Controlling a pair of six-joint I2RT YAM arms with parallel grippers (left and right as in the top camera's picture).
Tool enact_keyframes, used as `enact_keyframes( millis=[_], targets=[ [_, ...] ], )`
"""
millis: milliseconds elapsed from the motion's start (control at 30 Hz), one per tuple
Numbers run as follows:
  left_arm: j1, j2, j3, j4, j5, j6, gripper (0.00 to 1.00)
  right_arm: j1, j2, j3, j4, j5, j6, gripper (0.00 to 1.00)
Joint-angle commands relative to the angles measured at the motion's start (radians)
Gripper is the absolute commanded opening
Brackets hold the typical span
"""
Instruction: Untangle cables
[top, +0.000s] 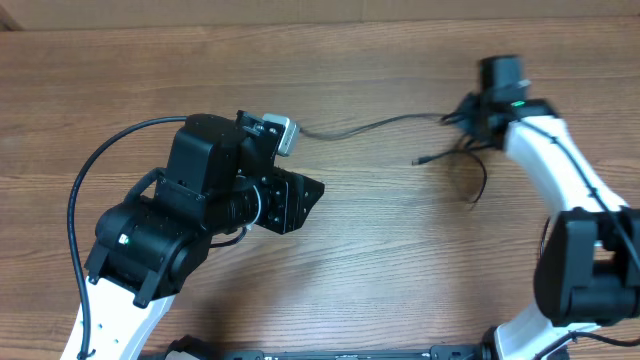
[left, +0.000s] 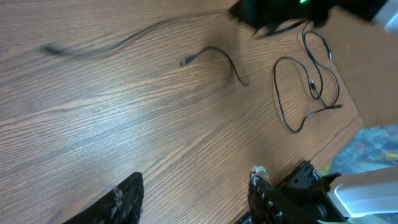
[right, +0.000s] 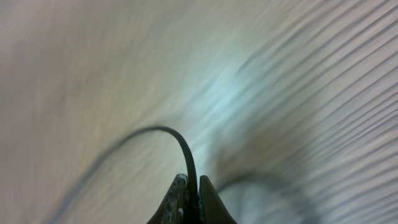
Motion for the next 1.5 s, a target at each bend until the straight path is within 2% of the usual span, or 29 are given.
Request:
enact_keyframes(
  millis=[0,167,233,300,367,433,600,633,667,700,833,1000,1300,1467],
  targets=[
    [-0.006,-0.014,0.002,0.003,-0.011,0.022,0.55,-0.168,-0.002,0.072,0.014,0.039,-0.051,0.04],
    [-0.006,-0.014,0.002,0.010,-0.010,0.001,0.56,-0.425,-0.002,0.109,0.063,0.040,-0.114,0.04],
    [-0.006,-0.014,0.002,0.011,-0.010,-0.016,0.56,-0.600,-0.002,0.118,0.099,0.038,-0.114,0.04],
    [-0.006,-0.014,0.002,0.016,-0.010,-0.022,0.56,-0.713,-0.002,0.118,0.137,0.033,-0.129,0.04],
    [-0.006,-0.014,0.002,0.026,-0.010,-0.035,0.57,-0.818,-0.002,0.118,0.192,-0.015,-0.219,0.04],
    [-0.007,-0.014,0.002,0.044,-0.010,-0.039,0.57,-0.898,-0.002,0.119,0.234,-0.035,-0.261,0.04],
    [-0.007,-0.011,0.002,0.101,-0.010,-0.039,0.58,-1.023,-0.002,0.130,0.291,-0.142,-0.264,0.04],
    [-0.007,-0.010,0.002,0.106,-0.010,-0.039,0.58,-1.033,-0.002,0.130,0.304,-0.182,-0.264,0.20],
    [-0.007,-0.008,0.002,0.107,-0.010,-0.039,0.58,-1.038,-0.002,0.130,0.313,-0.216,-0.264,0.64],
    [-0.007,-0.006,0.002,0.106,-0.009,-0.039,0.58,-1.039,-0.002,0.131,0.323,-0.252,-0.264,1.00],
    [-0.007,0.007,0.002,0.094,0.002,-0.039,0.58,-1.015,-0.003,0.137,0.300,-0.365,-0.264,1.00],
    [-0.007,0.014,0.002,0.091,0.021,-0.039,0.57,-0.940,-0.023,0.137,0.213,-0.372,-0.264,1.00],
    [-0.006,0.013,0.002,0.092,-0.008,-0.031,0.57,-0.787,-0.058,0.135,-0.063,-0.374,-0.259,1.00],
    [-0.006,0.013,0.002,0.092,-0.009,-0.023,0.58,-0.739,-0.059,0.101,-0.334,-0.276,-0.079,1.00]
  ],
)
